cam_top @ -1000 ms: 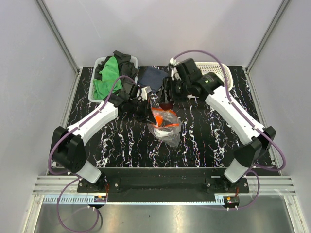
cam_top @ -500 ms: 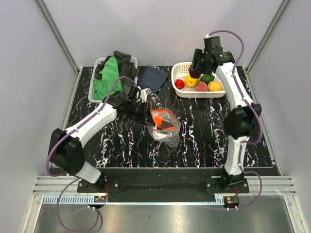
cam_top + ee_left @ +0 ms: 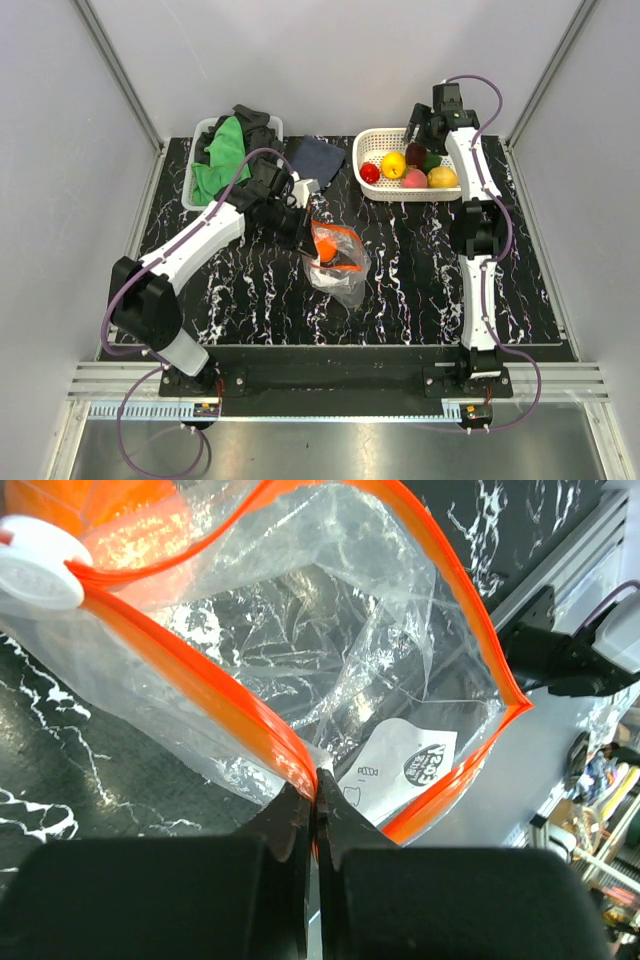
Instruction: Open the zip-top bag and remove the fake food
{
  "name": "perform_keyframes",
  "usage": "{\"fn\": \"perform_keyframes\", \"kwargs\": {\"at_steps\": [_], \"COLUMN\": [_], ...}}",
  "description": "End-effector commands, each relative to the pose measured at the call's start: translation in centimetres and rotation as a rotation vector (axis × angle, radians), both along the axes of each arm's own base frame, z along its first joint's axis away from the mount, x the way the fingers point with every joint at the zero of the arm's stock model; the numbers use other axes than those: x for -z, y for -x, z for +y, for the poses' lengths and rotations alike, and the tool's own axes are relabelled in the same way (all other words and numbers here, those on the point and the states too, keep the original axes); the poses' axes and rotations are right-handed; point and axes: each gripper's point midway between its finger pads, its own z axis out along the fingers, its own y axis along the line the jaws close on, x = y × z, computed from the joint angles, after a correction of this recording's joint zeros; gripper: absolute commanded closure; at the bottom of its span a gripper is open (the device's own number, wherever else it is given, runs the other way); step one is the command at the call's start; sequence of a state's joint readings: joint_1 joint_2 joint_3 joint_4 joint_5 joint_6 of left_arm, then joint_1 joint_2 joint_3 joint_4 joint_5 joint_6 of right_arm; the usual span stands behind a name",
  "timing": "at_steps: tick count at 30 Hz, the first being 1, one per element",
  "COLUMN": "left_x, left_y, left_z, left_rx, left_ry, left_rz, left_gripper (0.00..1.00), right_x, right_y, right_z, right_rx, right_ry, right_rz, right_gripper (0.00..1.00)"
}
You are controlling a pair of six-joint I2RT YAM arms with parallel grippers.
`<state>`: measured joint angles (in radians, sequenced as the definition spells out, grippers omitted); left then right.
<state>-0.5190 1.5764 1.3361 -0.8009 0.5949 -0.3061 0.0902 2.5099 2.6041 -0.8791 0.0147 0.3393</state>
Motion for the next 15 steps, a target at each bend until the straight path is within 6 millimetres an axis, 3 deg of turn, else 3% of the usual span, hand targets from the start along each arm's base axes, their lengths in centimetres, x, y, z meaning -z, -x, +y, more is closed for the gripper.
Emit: {"fn": "perform_keyframes", "kwargs": {"at_steps": [1, 5, 6, 8, 9, 11, 12, 13, 14, 15], "left_x": [-1.4, -1.6, -1.8, -2.2, -2.4, -2.8, -2.9, -3.0, -3.5, -3.7], "left_y": [-0.3, -0.7, -0.8, -1.1, -1.2, -1.6, -1.7, -1.9, -2.0, -2.2], "left_z": [-0.2, -0.3, -0.5, -0.7, -0.8, -1.1, -1.3, -1.5, -1.6, -1.7], "left_rx": [0.050, 0.047, 0.043, 0.038, 0.028, 0.020, 0.016, 0.014, 0.012, 0.003], "left_ry": [0.010, 0.011, 0.016, 0.025, 0.026, 0.033, 0.039, 0.043, 0.050, 0.055], "left_rz": [-0.061, -0.067, -0.064, -0.067, -0.064, -0.066, -0.060, -0.055, -0.060, -0.056], "left_gripper": [1.00, 1.00, 1.00, 1.00, 1.00, 1.00, 1.00, 1.00, 1.00, 1.00], "right_x": [-2.9, -5.2, -5.3, -7.2, -6.7, -8.6, -7.3, -9.0, -9.2, -7.9], "right_y": [-1.5, -0.6, -0.1, 1.4, 2.3, 4.5, 5.9, 7.2, 8.3, 9.9], "right_z": [0.1, 0.7, 0.7, 1.3, 1.6, 3.0, 4.2, 5.2, 5.9, 7.6], "right_rx": [-0.009, -0.023, -0.022, -0.024, -0.028, -0.057, -0.085, -0.124, -0.152, -0.205], "right_ry": [-0.011, -0.047, -0.052, -0.092, -0.108, -0.172, -0.182, -0.199, -0.201, -0.195], "right_rz": [-0.097, -0.115, -0.103, -0.096, -0.061, -0.042, 0.011, -0.001, 0.009, 0.055], "right_gripper": [0.05, 0.02, 0.02, 0.02, 0.02, 0.02, 0.02, 0.02, 0.02, 0.02]}}
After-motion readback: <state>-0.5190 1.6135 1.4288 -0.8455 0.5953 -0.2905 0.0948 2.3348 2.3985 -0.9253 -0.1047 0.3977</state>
